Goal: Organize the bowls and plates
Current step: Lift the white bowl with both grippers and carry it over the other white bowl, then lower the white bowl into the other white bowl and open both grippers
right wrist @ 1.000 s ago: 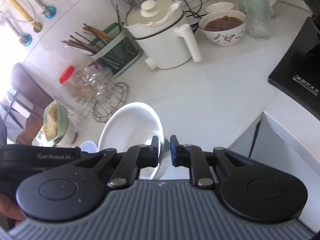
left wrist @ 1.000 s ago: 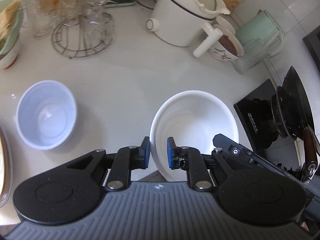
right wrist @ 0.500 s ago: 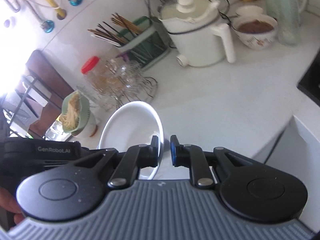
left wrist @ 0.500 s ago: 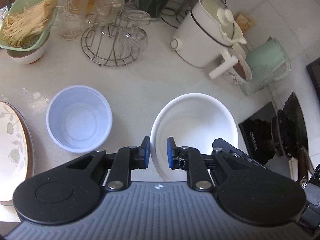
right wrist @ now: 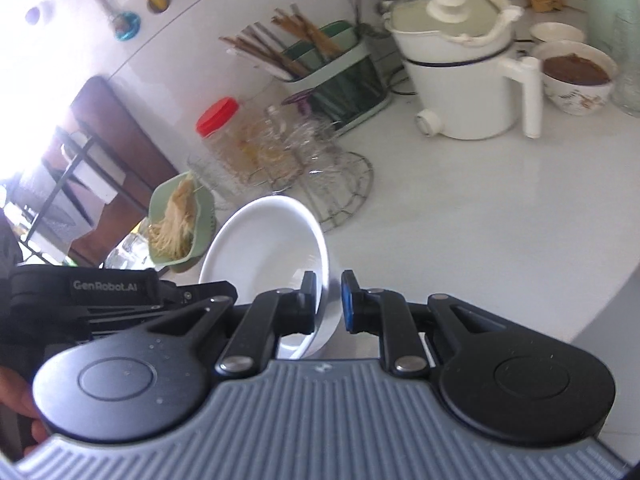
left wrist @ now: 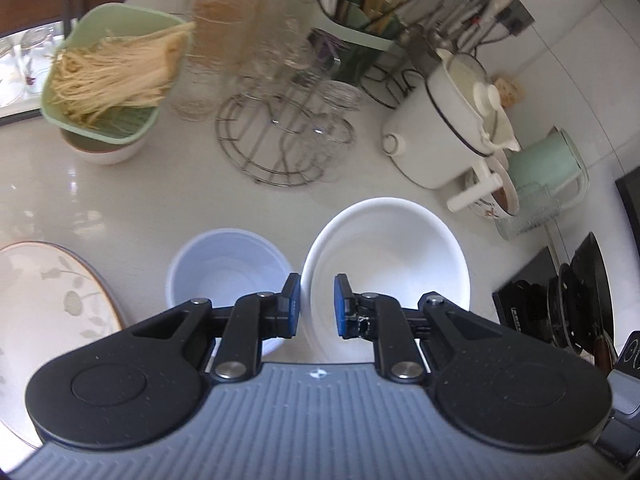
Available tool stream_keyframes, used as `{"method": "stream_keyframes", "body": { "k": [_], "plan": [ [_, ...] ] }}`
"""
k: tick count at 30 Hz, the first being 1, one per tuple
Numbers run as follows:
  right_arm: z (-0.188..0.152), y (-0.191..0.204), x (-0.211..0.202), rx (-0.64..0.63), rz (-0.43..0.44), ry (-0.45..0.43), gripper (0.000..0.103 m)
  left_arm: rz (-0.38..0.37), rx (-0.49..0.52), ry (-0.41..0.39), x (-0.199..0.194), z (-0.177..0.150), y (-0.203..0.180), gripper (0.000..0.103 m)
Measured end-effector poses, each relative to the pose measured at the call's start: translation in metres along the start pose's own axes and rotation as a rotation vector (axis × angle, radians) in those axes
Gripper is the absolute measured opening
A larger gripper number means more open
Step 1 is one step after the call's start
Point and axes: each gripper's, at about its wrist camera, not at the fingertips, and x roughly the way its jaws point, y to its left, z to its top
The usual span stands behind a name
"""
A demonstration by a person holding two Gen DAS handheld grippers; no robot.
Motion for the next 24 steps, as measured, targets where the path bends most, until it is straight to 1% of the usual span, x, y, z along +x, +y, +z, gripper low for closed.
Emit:
{"method": "stream_keyframes", "body": {
  "k": [2,5,8,15,18,21,24],
  "plan": [
    [0.001,0.009,0.005,-0.027,0.006,0.009,0.017,0.007,-0.002,-0.007,0.001,0.001,0.010,0.018],
    [0.001,0.021,0.017,-0.090,-0.001,0.026,0.017,0.021,-0.017,0.003,0.010,0.002,0.024,0.018],
    [0.001,0.026,0.031,-0.108,-0.009,0.063,0.017,0.029,-0.044,-0.003,0.013,0.002,0.037,0.018],
    [0.002,0.042,0.056,-0.127,0.009,0.130,0.017,0.050,-0.119,-0.037,0.013,0.003,0.069,0.018],
    [0.002,0.052,0.066,-0.151,0.017,0.147,0.018,0.065,-0.145,-0.020,0.020,0.005,0.082,0.018],
    [-0.001,0.056,0.080,-0.157,0.010,0.182,0.018,0.098,-0.125,-0.002,0.026,0.005,0.088,0.018],
    [-0.006,0.058,0.093,-0.163,0.002,0.216,0.018,0.107,-0.124,0.020,0.033,0.005,0.098,0.018]
  ]
}}
